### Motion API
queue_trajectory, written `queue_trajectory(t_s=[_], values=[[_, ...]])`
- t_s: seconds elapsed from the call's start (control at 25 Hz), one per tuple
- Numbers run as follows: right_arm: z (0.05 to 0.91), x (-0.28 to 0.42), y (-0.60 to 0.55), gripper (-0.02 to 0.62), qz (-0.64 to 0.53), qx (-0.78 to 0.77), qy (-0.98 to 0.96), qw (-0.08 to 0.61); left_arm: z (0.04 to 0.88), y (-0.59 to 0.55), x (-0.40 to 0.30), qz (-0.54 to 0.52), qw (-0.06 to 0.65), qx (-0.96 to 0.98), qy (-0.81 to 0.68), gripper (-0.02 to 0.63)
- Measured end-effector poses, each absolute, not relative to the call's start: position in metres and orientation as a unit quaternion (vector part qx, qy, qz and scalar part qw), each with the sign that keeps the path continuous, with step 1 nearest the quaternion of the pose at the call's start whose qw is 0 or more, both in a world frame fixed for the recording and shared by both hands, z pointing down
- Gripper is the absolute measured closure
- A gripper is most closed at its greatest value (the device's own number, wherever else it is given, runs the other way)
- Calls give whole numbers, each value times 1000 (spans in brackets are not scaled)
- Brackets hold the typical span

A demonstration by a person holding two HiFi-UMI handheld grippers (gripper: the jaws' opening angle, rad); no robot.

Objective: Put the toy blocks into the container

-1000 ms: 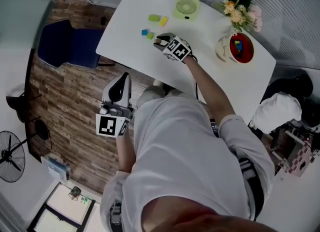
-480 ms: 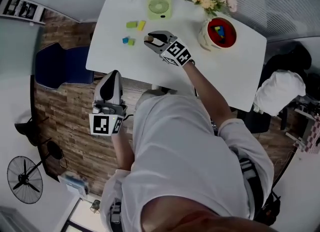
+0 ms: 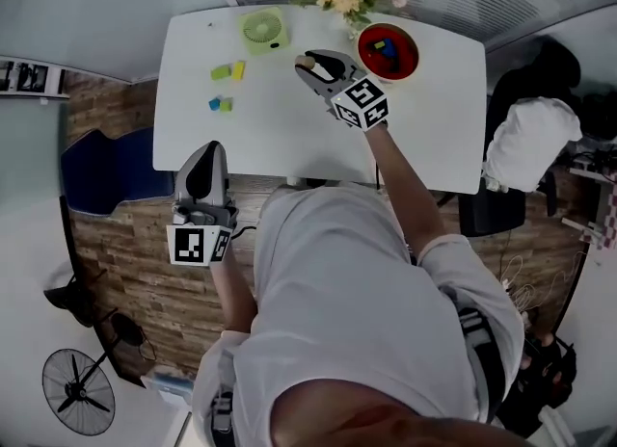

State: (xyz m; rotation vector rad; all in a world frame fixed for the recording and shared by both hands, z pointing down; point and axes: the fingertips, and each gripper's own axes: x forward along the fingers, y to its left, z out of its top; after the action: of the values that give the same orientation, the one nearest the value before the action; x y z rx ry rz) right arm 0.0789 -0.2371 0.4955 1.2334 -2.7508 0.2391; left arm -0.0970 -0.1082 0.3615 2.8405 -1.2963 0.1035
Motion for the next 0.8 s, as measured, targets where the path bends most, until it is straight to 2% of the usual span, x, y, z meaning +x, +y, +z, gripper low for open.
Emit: queue_trajectory(t_s=[0.44,0.64,0.8], values=[[479,222,-226,451,70,538,-839,43,364,-123,-60,30,11,927,-374,607],[480,270,-226,451,53,571,-815,82,365,-126,-57,30,15,927,-374,607],[493,293,-233,451,38,571,-807,148,365,-126,-60,27,17,924,-382,607]])
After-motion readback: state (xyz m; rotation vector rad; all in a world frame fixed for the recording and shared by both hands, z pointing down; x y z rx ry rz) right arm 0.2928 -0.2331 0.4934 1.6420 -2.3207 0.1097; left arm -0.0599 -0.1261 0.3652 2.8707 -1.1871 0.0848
